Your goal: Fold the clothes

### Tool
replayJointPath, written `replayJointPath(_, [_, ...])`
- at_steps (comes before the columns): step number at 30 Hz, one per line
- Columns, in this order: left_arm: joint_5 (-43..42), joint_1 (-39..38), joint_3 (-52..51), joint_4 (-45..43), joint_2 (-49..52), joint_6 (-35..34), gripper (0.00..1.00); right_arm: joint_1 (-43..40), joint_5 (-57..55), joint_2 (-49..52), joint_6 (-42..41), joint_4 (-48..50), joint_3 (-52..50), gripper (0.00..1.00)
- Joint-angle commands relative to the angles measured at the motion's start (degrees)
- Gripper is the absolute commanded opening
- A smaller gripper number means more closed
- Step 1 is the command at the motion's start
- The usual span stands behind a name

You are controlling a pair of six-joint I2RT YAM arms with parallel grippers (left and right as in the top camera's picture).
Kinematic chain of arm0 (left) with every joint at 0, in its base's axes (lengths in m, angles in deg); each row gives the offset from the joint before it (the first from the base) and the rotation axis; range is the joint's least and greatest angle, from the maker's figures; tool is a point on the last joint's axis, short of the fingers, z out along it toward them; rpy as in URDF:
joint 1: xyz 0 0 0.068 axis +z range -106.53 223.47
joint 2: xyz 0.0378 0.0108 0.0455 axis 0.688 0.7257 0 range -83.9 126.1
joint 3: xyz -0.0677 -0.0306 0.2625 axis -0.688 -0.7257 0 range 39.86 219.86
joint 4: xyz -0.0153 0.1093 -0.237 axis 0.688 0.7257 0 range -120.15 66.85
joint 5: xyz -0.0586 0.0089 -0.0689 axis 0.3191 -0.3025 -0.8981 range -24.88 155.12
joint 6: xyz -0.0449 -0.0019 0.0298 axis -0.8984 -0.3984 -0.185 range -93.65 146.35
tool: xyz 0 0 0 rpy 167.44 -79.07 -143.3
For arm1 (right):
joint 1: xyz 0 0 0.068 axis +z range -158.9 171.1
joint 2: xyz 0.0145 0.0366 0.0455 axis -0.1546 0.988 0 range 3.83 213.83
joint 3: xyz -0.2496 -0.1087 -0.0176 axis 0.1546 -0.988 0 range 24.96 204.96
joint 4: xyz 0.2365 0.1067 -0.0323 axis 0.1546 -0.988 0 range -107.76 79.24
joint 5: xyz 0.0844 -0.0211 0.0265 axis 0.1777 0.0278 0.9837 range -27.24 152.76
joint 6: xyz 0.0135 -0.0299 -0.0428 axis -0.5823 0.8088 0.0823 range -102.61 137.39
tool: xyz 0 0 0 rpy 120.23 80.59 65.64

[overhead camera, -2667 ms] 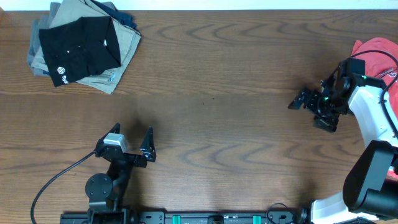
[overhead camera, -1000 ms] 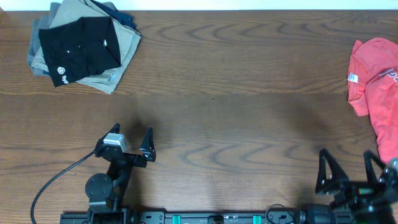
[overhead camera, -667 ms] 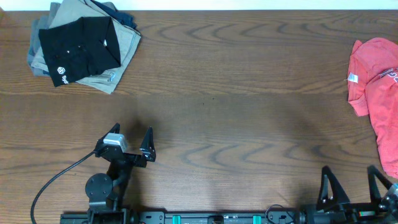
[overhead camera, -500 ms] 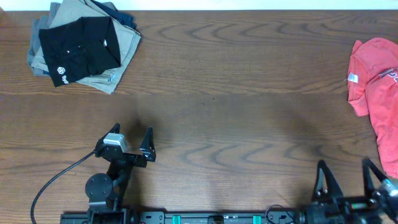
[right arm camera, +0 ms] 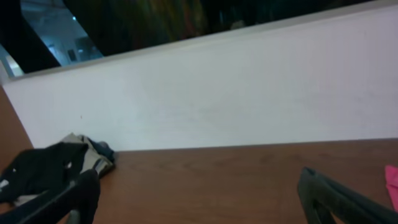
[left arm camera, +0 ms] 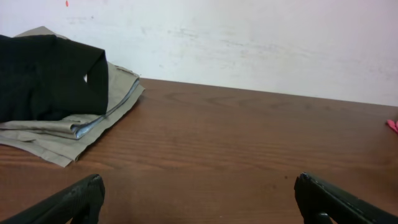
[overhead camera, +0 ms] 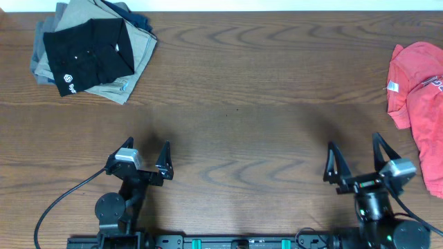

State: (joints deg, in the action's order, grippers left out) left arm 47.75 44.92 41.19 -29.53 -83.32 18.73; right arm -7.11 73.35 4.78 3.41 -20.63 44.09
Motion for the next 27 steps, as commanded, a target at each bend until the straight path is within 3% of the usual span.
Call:
replayJointPath(1, [0.09,0.24,-1.09,1.84,-0.35,0.31,0.98,0.50,0.66,-0.63,0.55,4.83,-4.76,0.99])
replayJointPath(15, [0.09,0.24,-1.09,1.84,-0.35,0.31,0.98,0.55,1.64,-0.66,0.61,22.27,-18.73,0.99])
replayJointPath(27, [0.09,0.24,-1.09,1.84,-0.35,0.31,0.98,1.49,1.20,-0.68,6.67,16.26,-18.84,0.99])
